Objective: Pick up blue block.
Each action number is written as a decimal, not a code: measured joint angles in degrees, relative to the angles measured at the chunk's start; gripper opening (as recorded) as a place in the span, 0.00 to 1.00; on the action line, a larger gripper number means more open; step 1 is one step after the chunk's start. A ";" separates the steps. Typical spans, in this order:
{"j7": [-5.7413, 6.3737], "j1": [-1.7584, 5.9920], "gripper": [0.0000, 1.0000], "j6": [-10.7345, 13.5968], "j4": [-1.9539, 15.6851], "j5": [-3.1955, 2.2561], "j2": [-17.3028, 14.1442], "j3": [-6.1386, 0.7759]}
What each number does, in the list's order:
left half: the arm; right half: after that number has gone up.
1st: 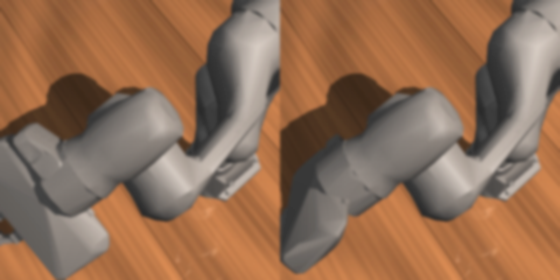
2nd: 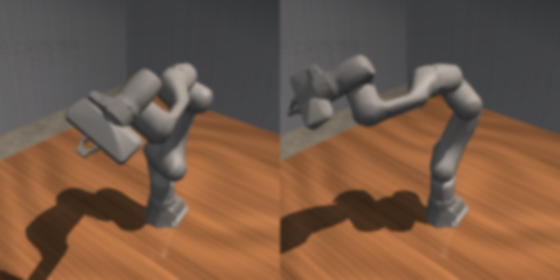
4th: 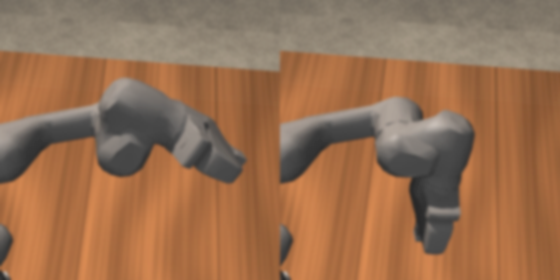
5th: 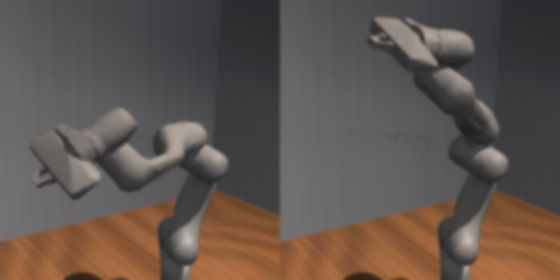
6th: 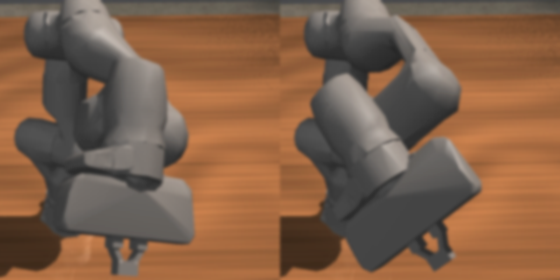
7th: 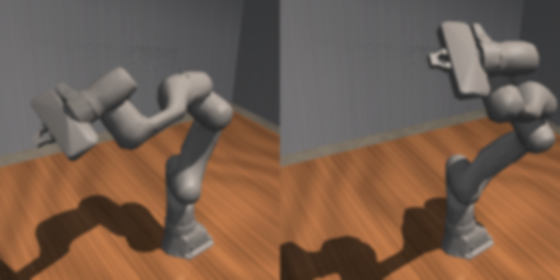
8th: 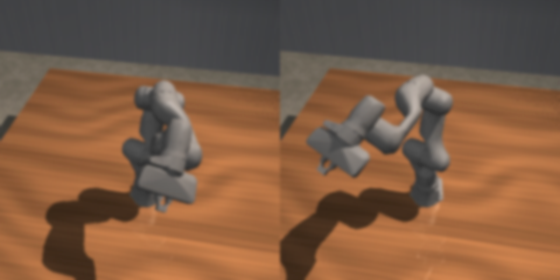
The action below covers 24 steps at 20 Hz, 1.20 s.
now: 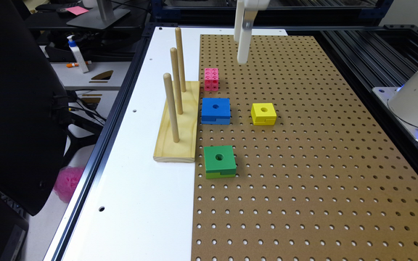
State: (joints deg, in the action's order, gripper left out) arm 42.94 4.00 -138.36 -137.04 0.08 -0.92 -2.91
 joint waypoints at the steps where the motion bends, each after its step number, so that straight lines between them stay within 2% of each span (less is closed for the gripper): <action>1: 0.00 0.00 1.00 -0.97 0.02 0.00 -0.98 0.00; 6: 0.00 0.00 1.00 -1.93 -0.19 0.00 -2.19 0.00; 9: 0.00 0.00 1.00 -4.73 -0.21 0.00 -4.93 -0.06; 12: 0.46 -0.02 1.00 -6.51 0.36 0.00 -6.57 -0.65; 14: 1.08 -0.02 1.00 -6.57 1.11 0.00 -6.89 -1.32; 17: 1.49 -0.02 1.00 -6.57 2.11 0.00 -7.31 -1.83; 23: 1.59 -0.02 1.00 -6.73 2.64 0.00 -8.35 -1.89; 24: 1.59 -0.02 1.00 -7.69 2.62 0.00 -9.46 -1.89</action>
State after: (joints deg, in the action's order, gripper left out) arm 44.54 3.98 -146.05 -134.42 0.08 -10.37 -4.80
